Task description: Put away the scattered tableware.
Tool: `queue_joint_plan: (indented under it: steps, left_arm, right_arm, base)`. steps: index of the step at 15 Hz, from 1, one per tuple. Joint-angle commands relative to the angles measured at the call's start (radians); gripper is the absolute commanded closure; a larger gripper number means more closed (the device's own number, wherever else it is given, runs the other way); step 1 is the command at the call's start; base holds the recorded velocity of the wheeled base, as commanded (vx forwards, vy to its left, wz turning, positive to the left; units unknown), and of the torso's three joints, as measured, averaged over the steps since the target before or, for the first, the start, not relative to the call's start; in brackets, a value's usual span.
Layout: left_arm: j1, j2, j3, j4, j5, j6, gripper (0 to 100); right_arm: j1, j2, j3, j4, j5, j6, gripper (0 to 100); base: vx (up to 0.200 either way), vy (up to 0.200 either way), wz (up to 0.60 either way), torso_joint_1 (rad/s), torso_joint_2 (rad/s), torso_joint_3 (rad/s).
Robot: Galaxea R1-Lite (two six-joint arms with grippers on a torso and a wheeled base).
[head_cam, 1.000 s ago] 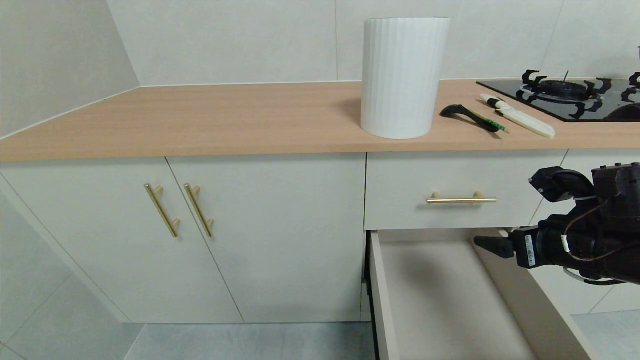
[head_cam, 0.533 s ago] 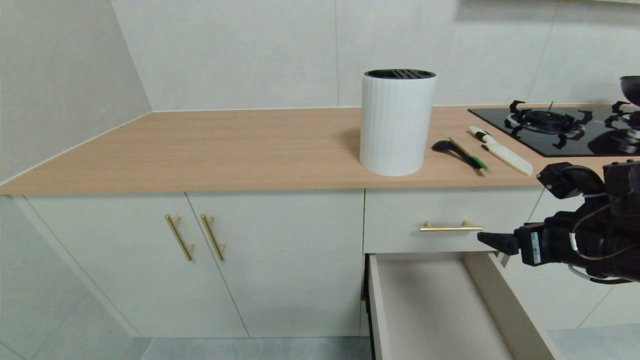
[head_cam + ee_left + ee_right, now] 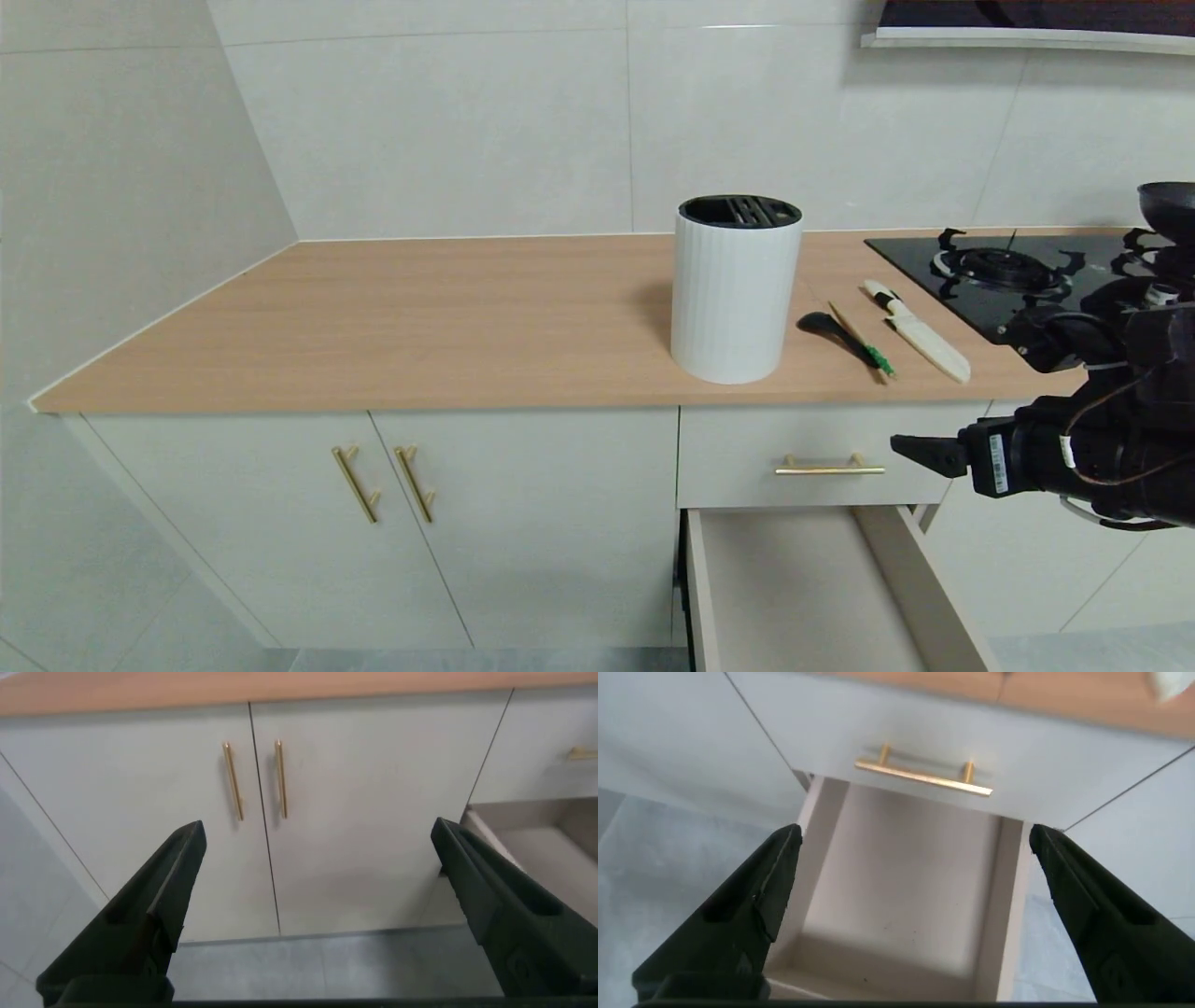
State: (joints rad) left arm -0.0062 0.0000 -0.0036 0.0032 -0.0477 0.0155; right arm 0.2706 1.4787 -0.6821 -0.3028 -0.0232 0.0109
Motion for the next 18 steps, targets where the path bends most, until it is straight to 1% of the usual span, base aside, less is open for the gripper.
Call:
queue_joint_plan:
  steps: [1,3,4,5,7,9,10,11,12,15,18]
  left_arm:
    - [0.000,0.002,0.001,0.001,0.000,0.000,0]
    - [0.000,0.002,0.001,0.001,0.000,0.000,0]
    - [0.000,0.002,0.001,0.001,0.000,0.000,0]
    - [0.000,0.002,0.001,0.001,0.000,0.000,0]
    - [0.000,0.002,0.001,0.001,0.000,-0.002,0]
    - [0.000,0.002,0.001,0.001,0.000,0.000,0]
    - [0.000,0.002,0.001,0.001,0.000,0.000,0]
    - [0.000,0.002,0.001,0.001,0.000,0.000,0]
    - [0.000,0.002,0.001,0.001,0.000,0.000,0]
    - [0.000,0.002,0.001,0.001,0.000,0.000,0]
    - [0.000,0.002,0.001,0.001,0.000,0.000,0]
  right_arm:
    - [-0.001,0.000,-0.004,0.001,0.000,0.000,0]
    - [-0.004,-0.008,-0.014,-0.004,0.000,-0.006,0]
    - [-0.034,0.018,-0.093,-0.007,-0.001,-0.049,0]
    - [-0.044,0.064,-0.171,-0.004,-0.011,-0.057,0]
    - [-0.042,0.133,-0.304,0.071,-0.066,0.001,0]
    - [-0.034,0.173,-0.389,0.143,-0.135,0.089,0]
    - [-0.036,0.192,-0.412,0.162,-0.150,0.112,0]
    - [-0.042,0.238,-0.453,0.179,-0.187,0.141,0]
    - [-0.041,0.310,-0.482,0.175,-0.247,0.149,0]
    - [-0.036,0.367,-0.485,0.156,-0.250,0.150,0]
    - [-0.039,0.445,-0.487,0.080,-0.253,0.152,0]
  base:
    - [0.000,0.000,0.00,0.119,-0.30,-0.163]
    - [0.000,0.000,0.00,0.054,-0.13,-0.068]
    - [0.000,0.000,0.00,0.027,-0.06,-0.027]
    - [0.000,0.000,0.00,0.000,0.00,0.000]
    - [0.000,0.000,0.00,0.000,0.00,0.000]
    - [0.000,0.000,0.00,0.000,0.00,0.000]
    - [0.000,0.000,0.00,0.000,0.00,0.000]
    - [0.000,0.000,0.00,0.000,0.00,0.000]
    - [0.000,0.000,0.00,0.000,0.00,0.000]
    - [0.000,0.000,0.00,0.000,0.00,0.000]
    - [0.000,0.000,0.00,0.000,0.00,0.000]
